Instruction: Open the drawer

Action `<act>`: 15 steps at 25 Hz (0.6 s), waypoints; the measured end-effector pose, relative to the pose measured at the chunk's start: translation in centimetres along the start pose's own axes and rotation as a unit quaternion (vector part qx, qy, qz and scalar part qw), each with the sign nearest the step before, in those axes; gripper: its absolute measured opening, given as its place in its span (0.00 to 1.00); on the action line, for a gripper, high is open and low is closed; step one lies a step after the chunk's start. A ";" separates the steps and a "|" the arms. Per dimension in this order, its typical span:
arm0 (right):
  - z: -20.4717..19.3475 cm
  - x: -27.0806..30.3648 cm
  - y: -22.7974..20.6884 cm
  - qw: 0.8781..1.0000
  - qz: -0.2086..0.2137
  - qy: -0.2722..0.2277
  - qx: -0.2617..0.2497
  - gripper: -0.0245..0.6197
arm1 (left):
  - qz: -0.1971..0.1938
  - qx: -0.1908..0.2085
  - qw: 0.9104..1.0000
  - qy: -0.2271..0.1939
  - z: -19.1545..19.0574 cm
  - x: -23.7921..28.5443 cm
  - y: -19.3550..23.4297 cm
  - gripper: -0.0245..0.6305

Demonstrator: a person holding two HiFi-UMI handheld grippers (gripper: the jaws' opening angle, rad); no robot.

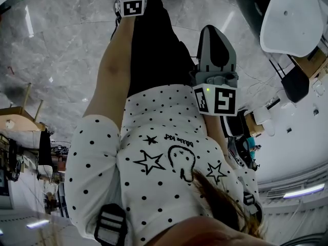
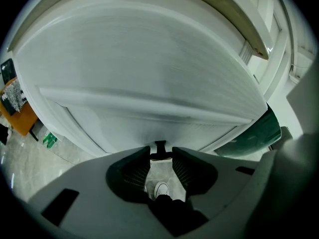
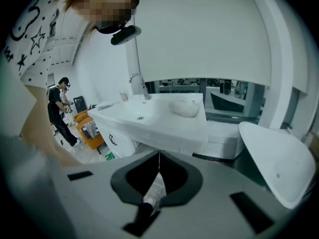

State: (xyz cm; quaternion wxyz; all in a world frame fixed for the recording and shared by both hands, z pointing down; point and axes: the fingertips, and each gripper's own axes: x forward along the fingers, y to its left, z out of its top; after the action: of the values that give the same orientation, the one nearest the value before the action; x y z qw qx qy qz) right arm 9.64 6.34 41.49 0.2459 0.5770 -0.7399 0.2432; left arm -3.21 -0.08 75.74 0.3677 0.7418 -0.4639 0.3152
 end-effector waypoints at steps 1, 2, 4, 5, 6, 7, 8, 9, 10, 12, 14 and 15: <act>0.0 0.0 0.0 1.000 0.001 0.000 0.000 0.06 | -0.001 0.000 1.000 0.001 -0.1 -0.1 -0.1 0.26; 0.0 0.0 0.1 1.000 0.001 0.000 0.000 0.06 | -0.002 -0.001 1.000 0.002 -0.3 -0.1 -0.2 0.26; -0.1 0.1 0.4 1.000 0.004 0.000 0.001 0.06 | -0.003 -0.001 1.000 0.005 -0.6 -0.3 -0.2 0.26; -0.1 0.2 0.6 1.000 0.005 0.000 0.001 0.06 | -0.004 -0.001 1.000 0.006 -0.9 -0.4 -0.2 0.26; -0.1 0.3 0.7 1.000 0.006 0.001 0.000 0.06 | -0.005 -0.002 1.000 0.008 -1.2 -0.4 -0.2 0.26; -0.1 0.4 0.9 1.000 0.007 0.002 0.000 0.06 | -0.007 -0.003 1.000 0.009 -1.4 -0.5 -0.2 0.26; -0.1 0.4 1.0 1.000 0.008 0.003 -0.001 0.06 | -0.009 -0.004 1.000 0.010 -1.6 -0.5 -0.2 0.26; 0.0 0.5 1.2 1.000 0.009 0.005 -0.001 0.06 | -0.010 -0.005 1.000 0.011 -1.6 -0.5 -0.2 0.26; 0.0 0.6 1.3 1.000 0.011 0.006 -0.001 0.06 | -0.010 -0.005 1.000 0.011 -1.5 -0.5 -0.1 0.26; -0.1 0.8 1.5 1.000 0.014 0.007 0.000 0.06 | -0.011 -0.004 1.000 0.012 -1.5 -0.4 -0.1 0.26; 0.0 1.0 1.9 1.000 0.018 0.009 0.000 0.06 | -0.013 -0.004 1.000 0.014 -1.5 -0.4 -0.2 0.26; 0.0 1.0 2.2 1.000 0.021 0.009 0.000 0.06 | -0.014 -0.004 1.000 0.014 -1.5 -0.5 -0.1 0.26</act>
State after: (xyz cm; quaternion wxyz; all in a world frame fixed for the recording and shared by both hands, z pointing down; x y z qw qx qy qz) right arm 7.23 6.04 41.97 0.2476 0.5592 -0.7494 0.2538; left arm -3.47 1.44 76.08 0.3814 0.7424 -0.4494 0.3184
